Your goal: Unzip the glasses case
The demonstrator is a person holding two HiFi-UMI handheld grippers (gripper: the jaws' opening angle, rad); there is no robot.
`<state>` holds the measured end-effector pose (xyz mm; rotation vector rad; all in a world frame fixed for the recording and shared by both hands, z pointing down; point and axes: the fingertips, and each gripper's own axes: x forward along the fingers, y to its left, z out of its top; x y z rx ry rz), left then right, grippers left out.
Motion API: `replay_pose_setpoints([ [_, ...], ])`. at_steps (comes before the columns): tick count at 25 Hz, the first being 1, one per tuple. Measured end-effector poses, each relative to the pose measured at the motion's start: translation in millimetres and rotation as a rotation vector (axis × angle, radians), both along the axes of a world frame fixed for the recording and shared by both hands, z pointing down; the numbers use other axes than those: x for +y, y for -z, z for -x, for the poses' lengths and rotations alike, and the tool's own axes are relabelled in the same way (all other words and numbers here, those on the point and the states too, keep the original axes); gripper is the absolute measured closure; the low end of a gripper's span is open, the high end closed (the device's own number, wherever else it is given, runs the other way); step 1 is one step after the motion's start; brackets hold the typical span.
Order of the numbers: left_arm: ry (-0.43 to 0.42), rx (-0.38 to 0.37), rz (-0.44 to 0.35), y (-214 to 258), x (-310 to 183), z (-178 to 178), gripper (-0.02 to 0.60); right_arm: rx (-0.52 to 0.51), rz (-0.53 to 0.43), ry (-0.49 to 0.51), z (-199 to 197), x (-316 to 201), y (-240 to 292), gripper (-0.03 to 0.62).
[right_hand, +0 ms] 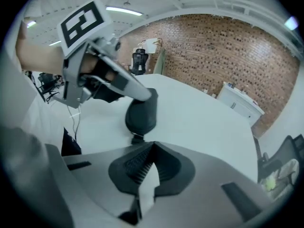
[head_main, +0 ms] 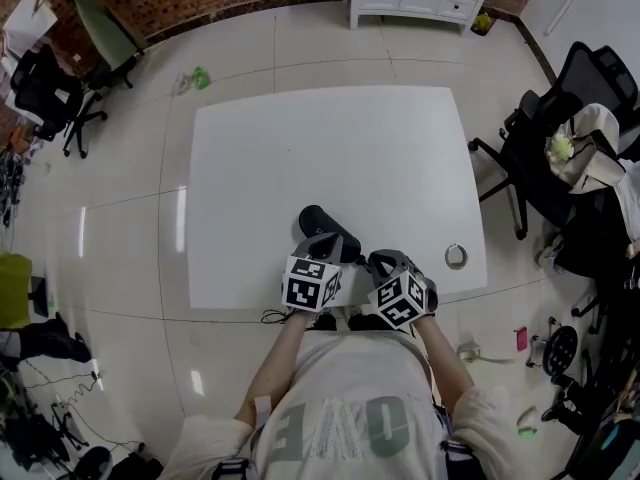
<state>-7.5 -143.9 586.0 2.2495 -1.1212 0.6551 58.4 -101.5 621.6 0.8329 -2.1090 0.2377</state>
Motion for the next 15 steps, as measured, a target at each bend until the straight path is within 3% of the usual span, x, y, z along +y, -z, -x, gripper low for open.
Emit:
replay_pose_setpoints([
  [3, 0.006, 0.014, 0.008, 1, -2, 2, 0.580, -0.040, 0.000, 0.029, -15, -20, 14, 0.594],
  [8, 0.010, 0.029, 0.014, 2, -1, 0, 0.580, 0.047, -0.004, 0.314, 5, 4, 7, 0.592],
  [10, 0.008, 0.032, 0.016, 3, -1, -1, 0.580, 0.070, 0.008, 0.359, 14, 10, -3, 0.585],
  [11, 0.008, 0.033, 0.019, 3, -2, 0, 0.580, 0.070, 0.014, 0.375, 20, 11, -6, 0.536],
  [15, 0.011, 0.043, 0.029, 3, -2, 3, 0.580, 0.074, 0.017, 0.413, 32, 7, -7, 0.533],
])
